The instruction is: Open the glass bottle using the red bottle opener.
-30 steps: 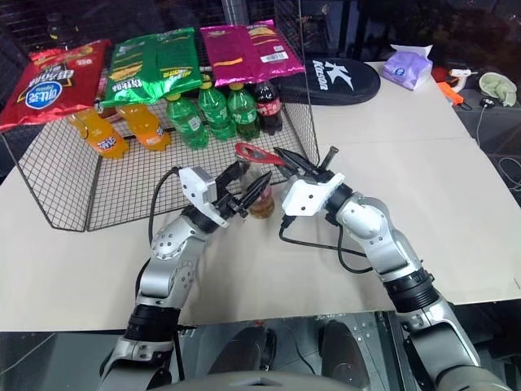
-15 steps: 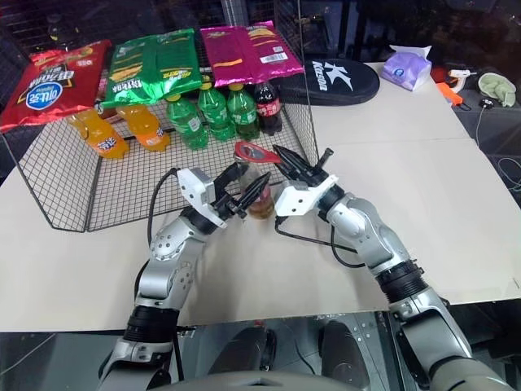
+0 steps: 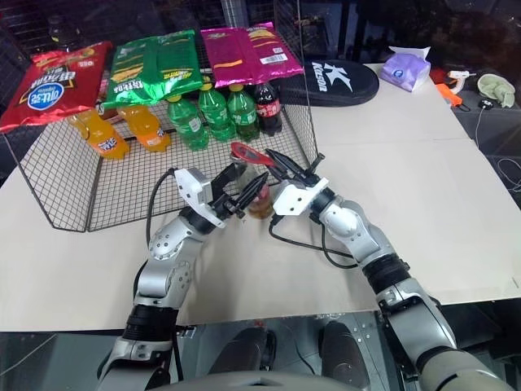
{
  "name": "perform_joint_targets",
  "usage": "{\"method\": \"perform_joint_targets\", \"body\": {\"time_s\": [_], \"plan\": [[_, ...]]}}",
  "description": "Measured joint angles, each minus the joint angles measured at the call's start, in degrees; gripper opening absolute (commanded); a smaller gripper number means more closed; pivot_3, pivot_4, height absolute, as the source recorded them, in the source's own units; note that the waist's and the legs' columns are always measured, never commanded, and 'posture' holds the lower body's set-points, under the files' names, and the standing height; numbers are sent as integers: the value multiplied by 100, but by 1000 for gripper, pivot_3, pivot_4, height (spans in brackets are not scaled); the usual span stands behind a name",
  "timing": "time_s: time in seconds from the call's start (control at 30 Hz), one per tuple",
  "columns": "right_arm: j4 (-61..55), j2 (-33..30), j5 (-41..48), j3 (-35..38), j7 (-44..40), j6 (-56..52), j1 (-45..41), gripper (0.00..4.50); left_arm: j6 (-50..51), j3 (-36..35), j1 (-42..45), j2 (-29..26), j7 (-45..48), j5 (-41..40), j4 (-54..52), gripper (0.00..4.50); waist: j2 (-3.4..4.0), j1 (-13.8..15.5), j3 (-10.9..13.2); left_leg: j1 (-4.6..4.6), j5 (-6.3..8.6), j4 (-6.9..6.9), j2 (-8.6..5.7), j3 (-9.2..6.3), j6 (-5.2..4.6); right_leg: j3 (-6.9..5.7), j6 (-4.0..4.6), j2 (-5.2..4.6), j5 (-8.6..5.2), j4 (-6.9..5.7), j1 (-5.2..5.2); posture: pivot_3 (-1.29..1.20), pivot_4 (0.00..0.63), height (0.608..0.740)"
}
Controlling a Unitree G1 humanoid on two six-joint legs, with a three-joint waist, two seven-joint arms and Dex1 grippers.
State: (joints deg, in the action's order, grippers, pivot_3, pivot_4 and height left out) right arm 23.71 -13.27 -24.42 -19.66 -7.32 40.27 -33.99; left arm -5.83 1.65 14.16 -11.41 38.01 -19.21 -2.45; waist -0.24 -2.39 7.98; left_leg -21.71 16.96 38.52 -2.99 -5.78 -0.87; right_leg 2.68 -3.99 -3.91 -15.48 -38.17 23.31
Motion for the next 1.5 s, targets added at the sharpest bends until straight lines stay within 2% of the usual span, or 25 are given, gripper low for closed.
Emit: {"method": "perform_joint_targets", "body": {"time_s": [0.13, 0.3, 0.43, 0.53, 0.7, 0.87, 1.2, 1.27, 1.37, 1.5], "plan": [[83, -112, -104, 0, 50, 142, -93, 0, -3, 3, 0, 16, 7, 5, 0, 2250, 0, 3, 0, 0, 0, 1, -1, 0, 0, 0, 0, -1, 0, 0, 0, 0, 150, 740], [271, -648, -694, -17, 220, 516, -588, 0, -28, 10, 9, 43, 28, 45, 9, 2250, 2, 7, 0, -2, 0, 1, -5, 1, 0, 0, 0, -2, 0, 0, 2, 0, 150, 740], [586, -1214, -1733, -226, 870, 892, -1320, 0, -77, 8, 59, 68, 44, 48, 93, 2250, 1, 16, 0, -3, 0, 1, -6, -3, 0, -4, 0, -1, 0, 1, 2, 0, 150, 740], [818, -1363, -2192, -346, 1386, 1089, -1755, 0, -80, 21, 165, 80, 48, 86, 193, 2250, 3, 9, -1, -3, -1, 1, -6, 2, 2, 0, 0, -2, 0, 0, 2, 0, 150, 740], [1092, -1528, -2583, -478, 1795, 1217, -2149, 0, -89, 36, 190, 92, 48, 119, 202, 2250, 3, 8, -1, -6, -1, -3, -5, 2, 2, 0, 0, -3, 0, 6, 3, 0, 150, 740], [1356, -1533, -2472, -487, 1904, 1290, -2213, 0, -90, 34, 193, 95, 47, 118, 203, 2250, 3, 6, 0, -7, -1, -3, -5, 3, 1, 1, 0, -4, 0, 7, 3, 0, 150, 740], [1567, -1243, -892, 83, 1457, 987, -1652, 0, -112, 66, 191, 87, -15, 173, 185, 2250, 3, 2, 0, -10, -1, -2, -4, 1, 1, 0, 0, -4, 0, 9, 2, 0, 150, 740], [1562, -1244, -777, 158, 1368, 900, -1515, 0, -130, 63, 192, 87, -61, 182, 184, 3273, 3, -1, 0, -10, -1, -3, -3, 1, 1, 0, 0, -3, 0, 9, 3, 0, 150, 740], [1514, -1241, -657, 215, 1240, 778, -1352, 0, -122, 88, 172, 83, -80, 228, 194, 4452, 3, -13, 0, -14, -1, -3, -2, 4, 1, 2, 0, -2, 0, 7, 9, 0, 150, 740], [1284, -1253, -676, 221, 1166, 727, -1274, 0, -96, 116, 158, 82, -75, 223, 192, 4452, 3, -30, 0, -14, -1, -8, 2, 11, 1, 9, 0, 1, 0, 6, 14, 0, 150, 740]]}}
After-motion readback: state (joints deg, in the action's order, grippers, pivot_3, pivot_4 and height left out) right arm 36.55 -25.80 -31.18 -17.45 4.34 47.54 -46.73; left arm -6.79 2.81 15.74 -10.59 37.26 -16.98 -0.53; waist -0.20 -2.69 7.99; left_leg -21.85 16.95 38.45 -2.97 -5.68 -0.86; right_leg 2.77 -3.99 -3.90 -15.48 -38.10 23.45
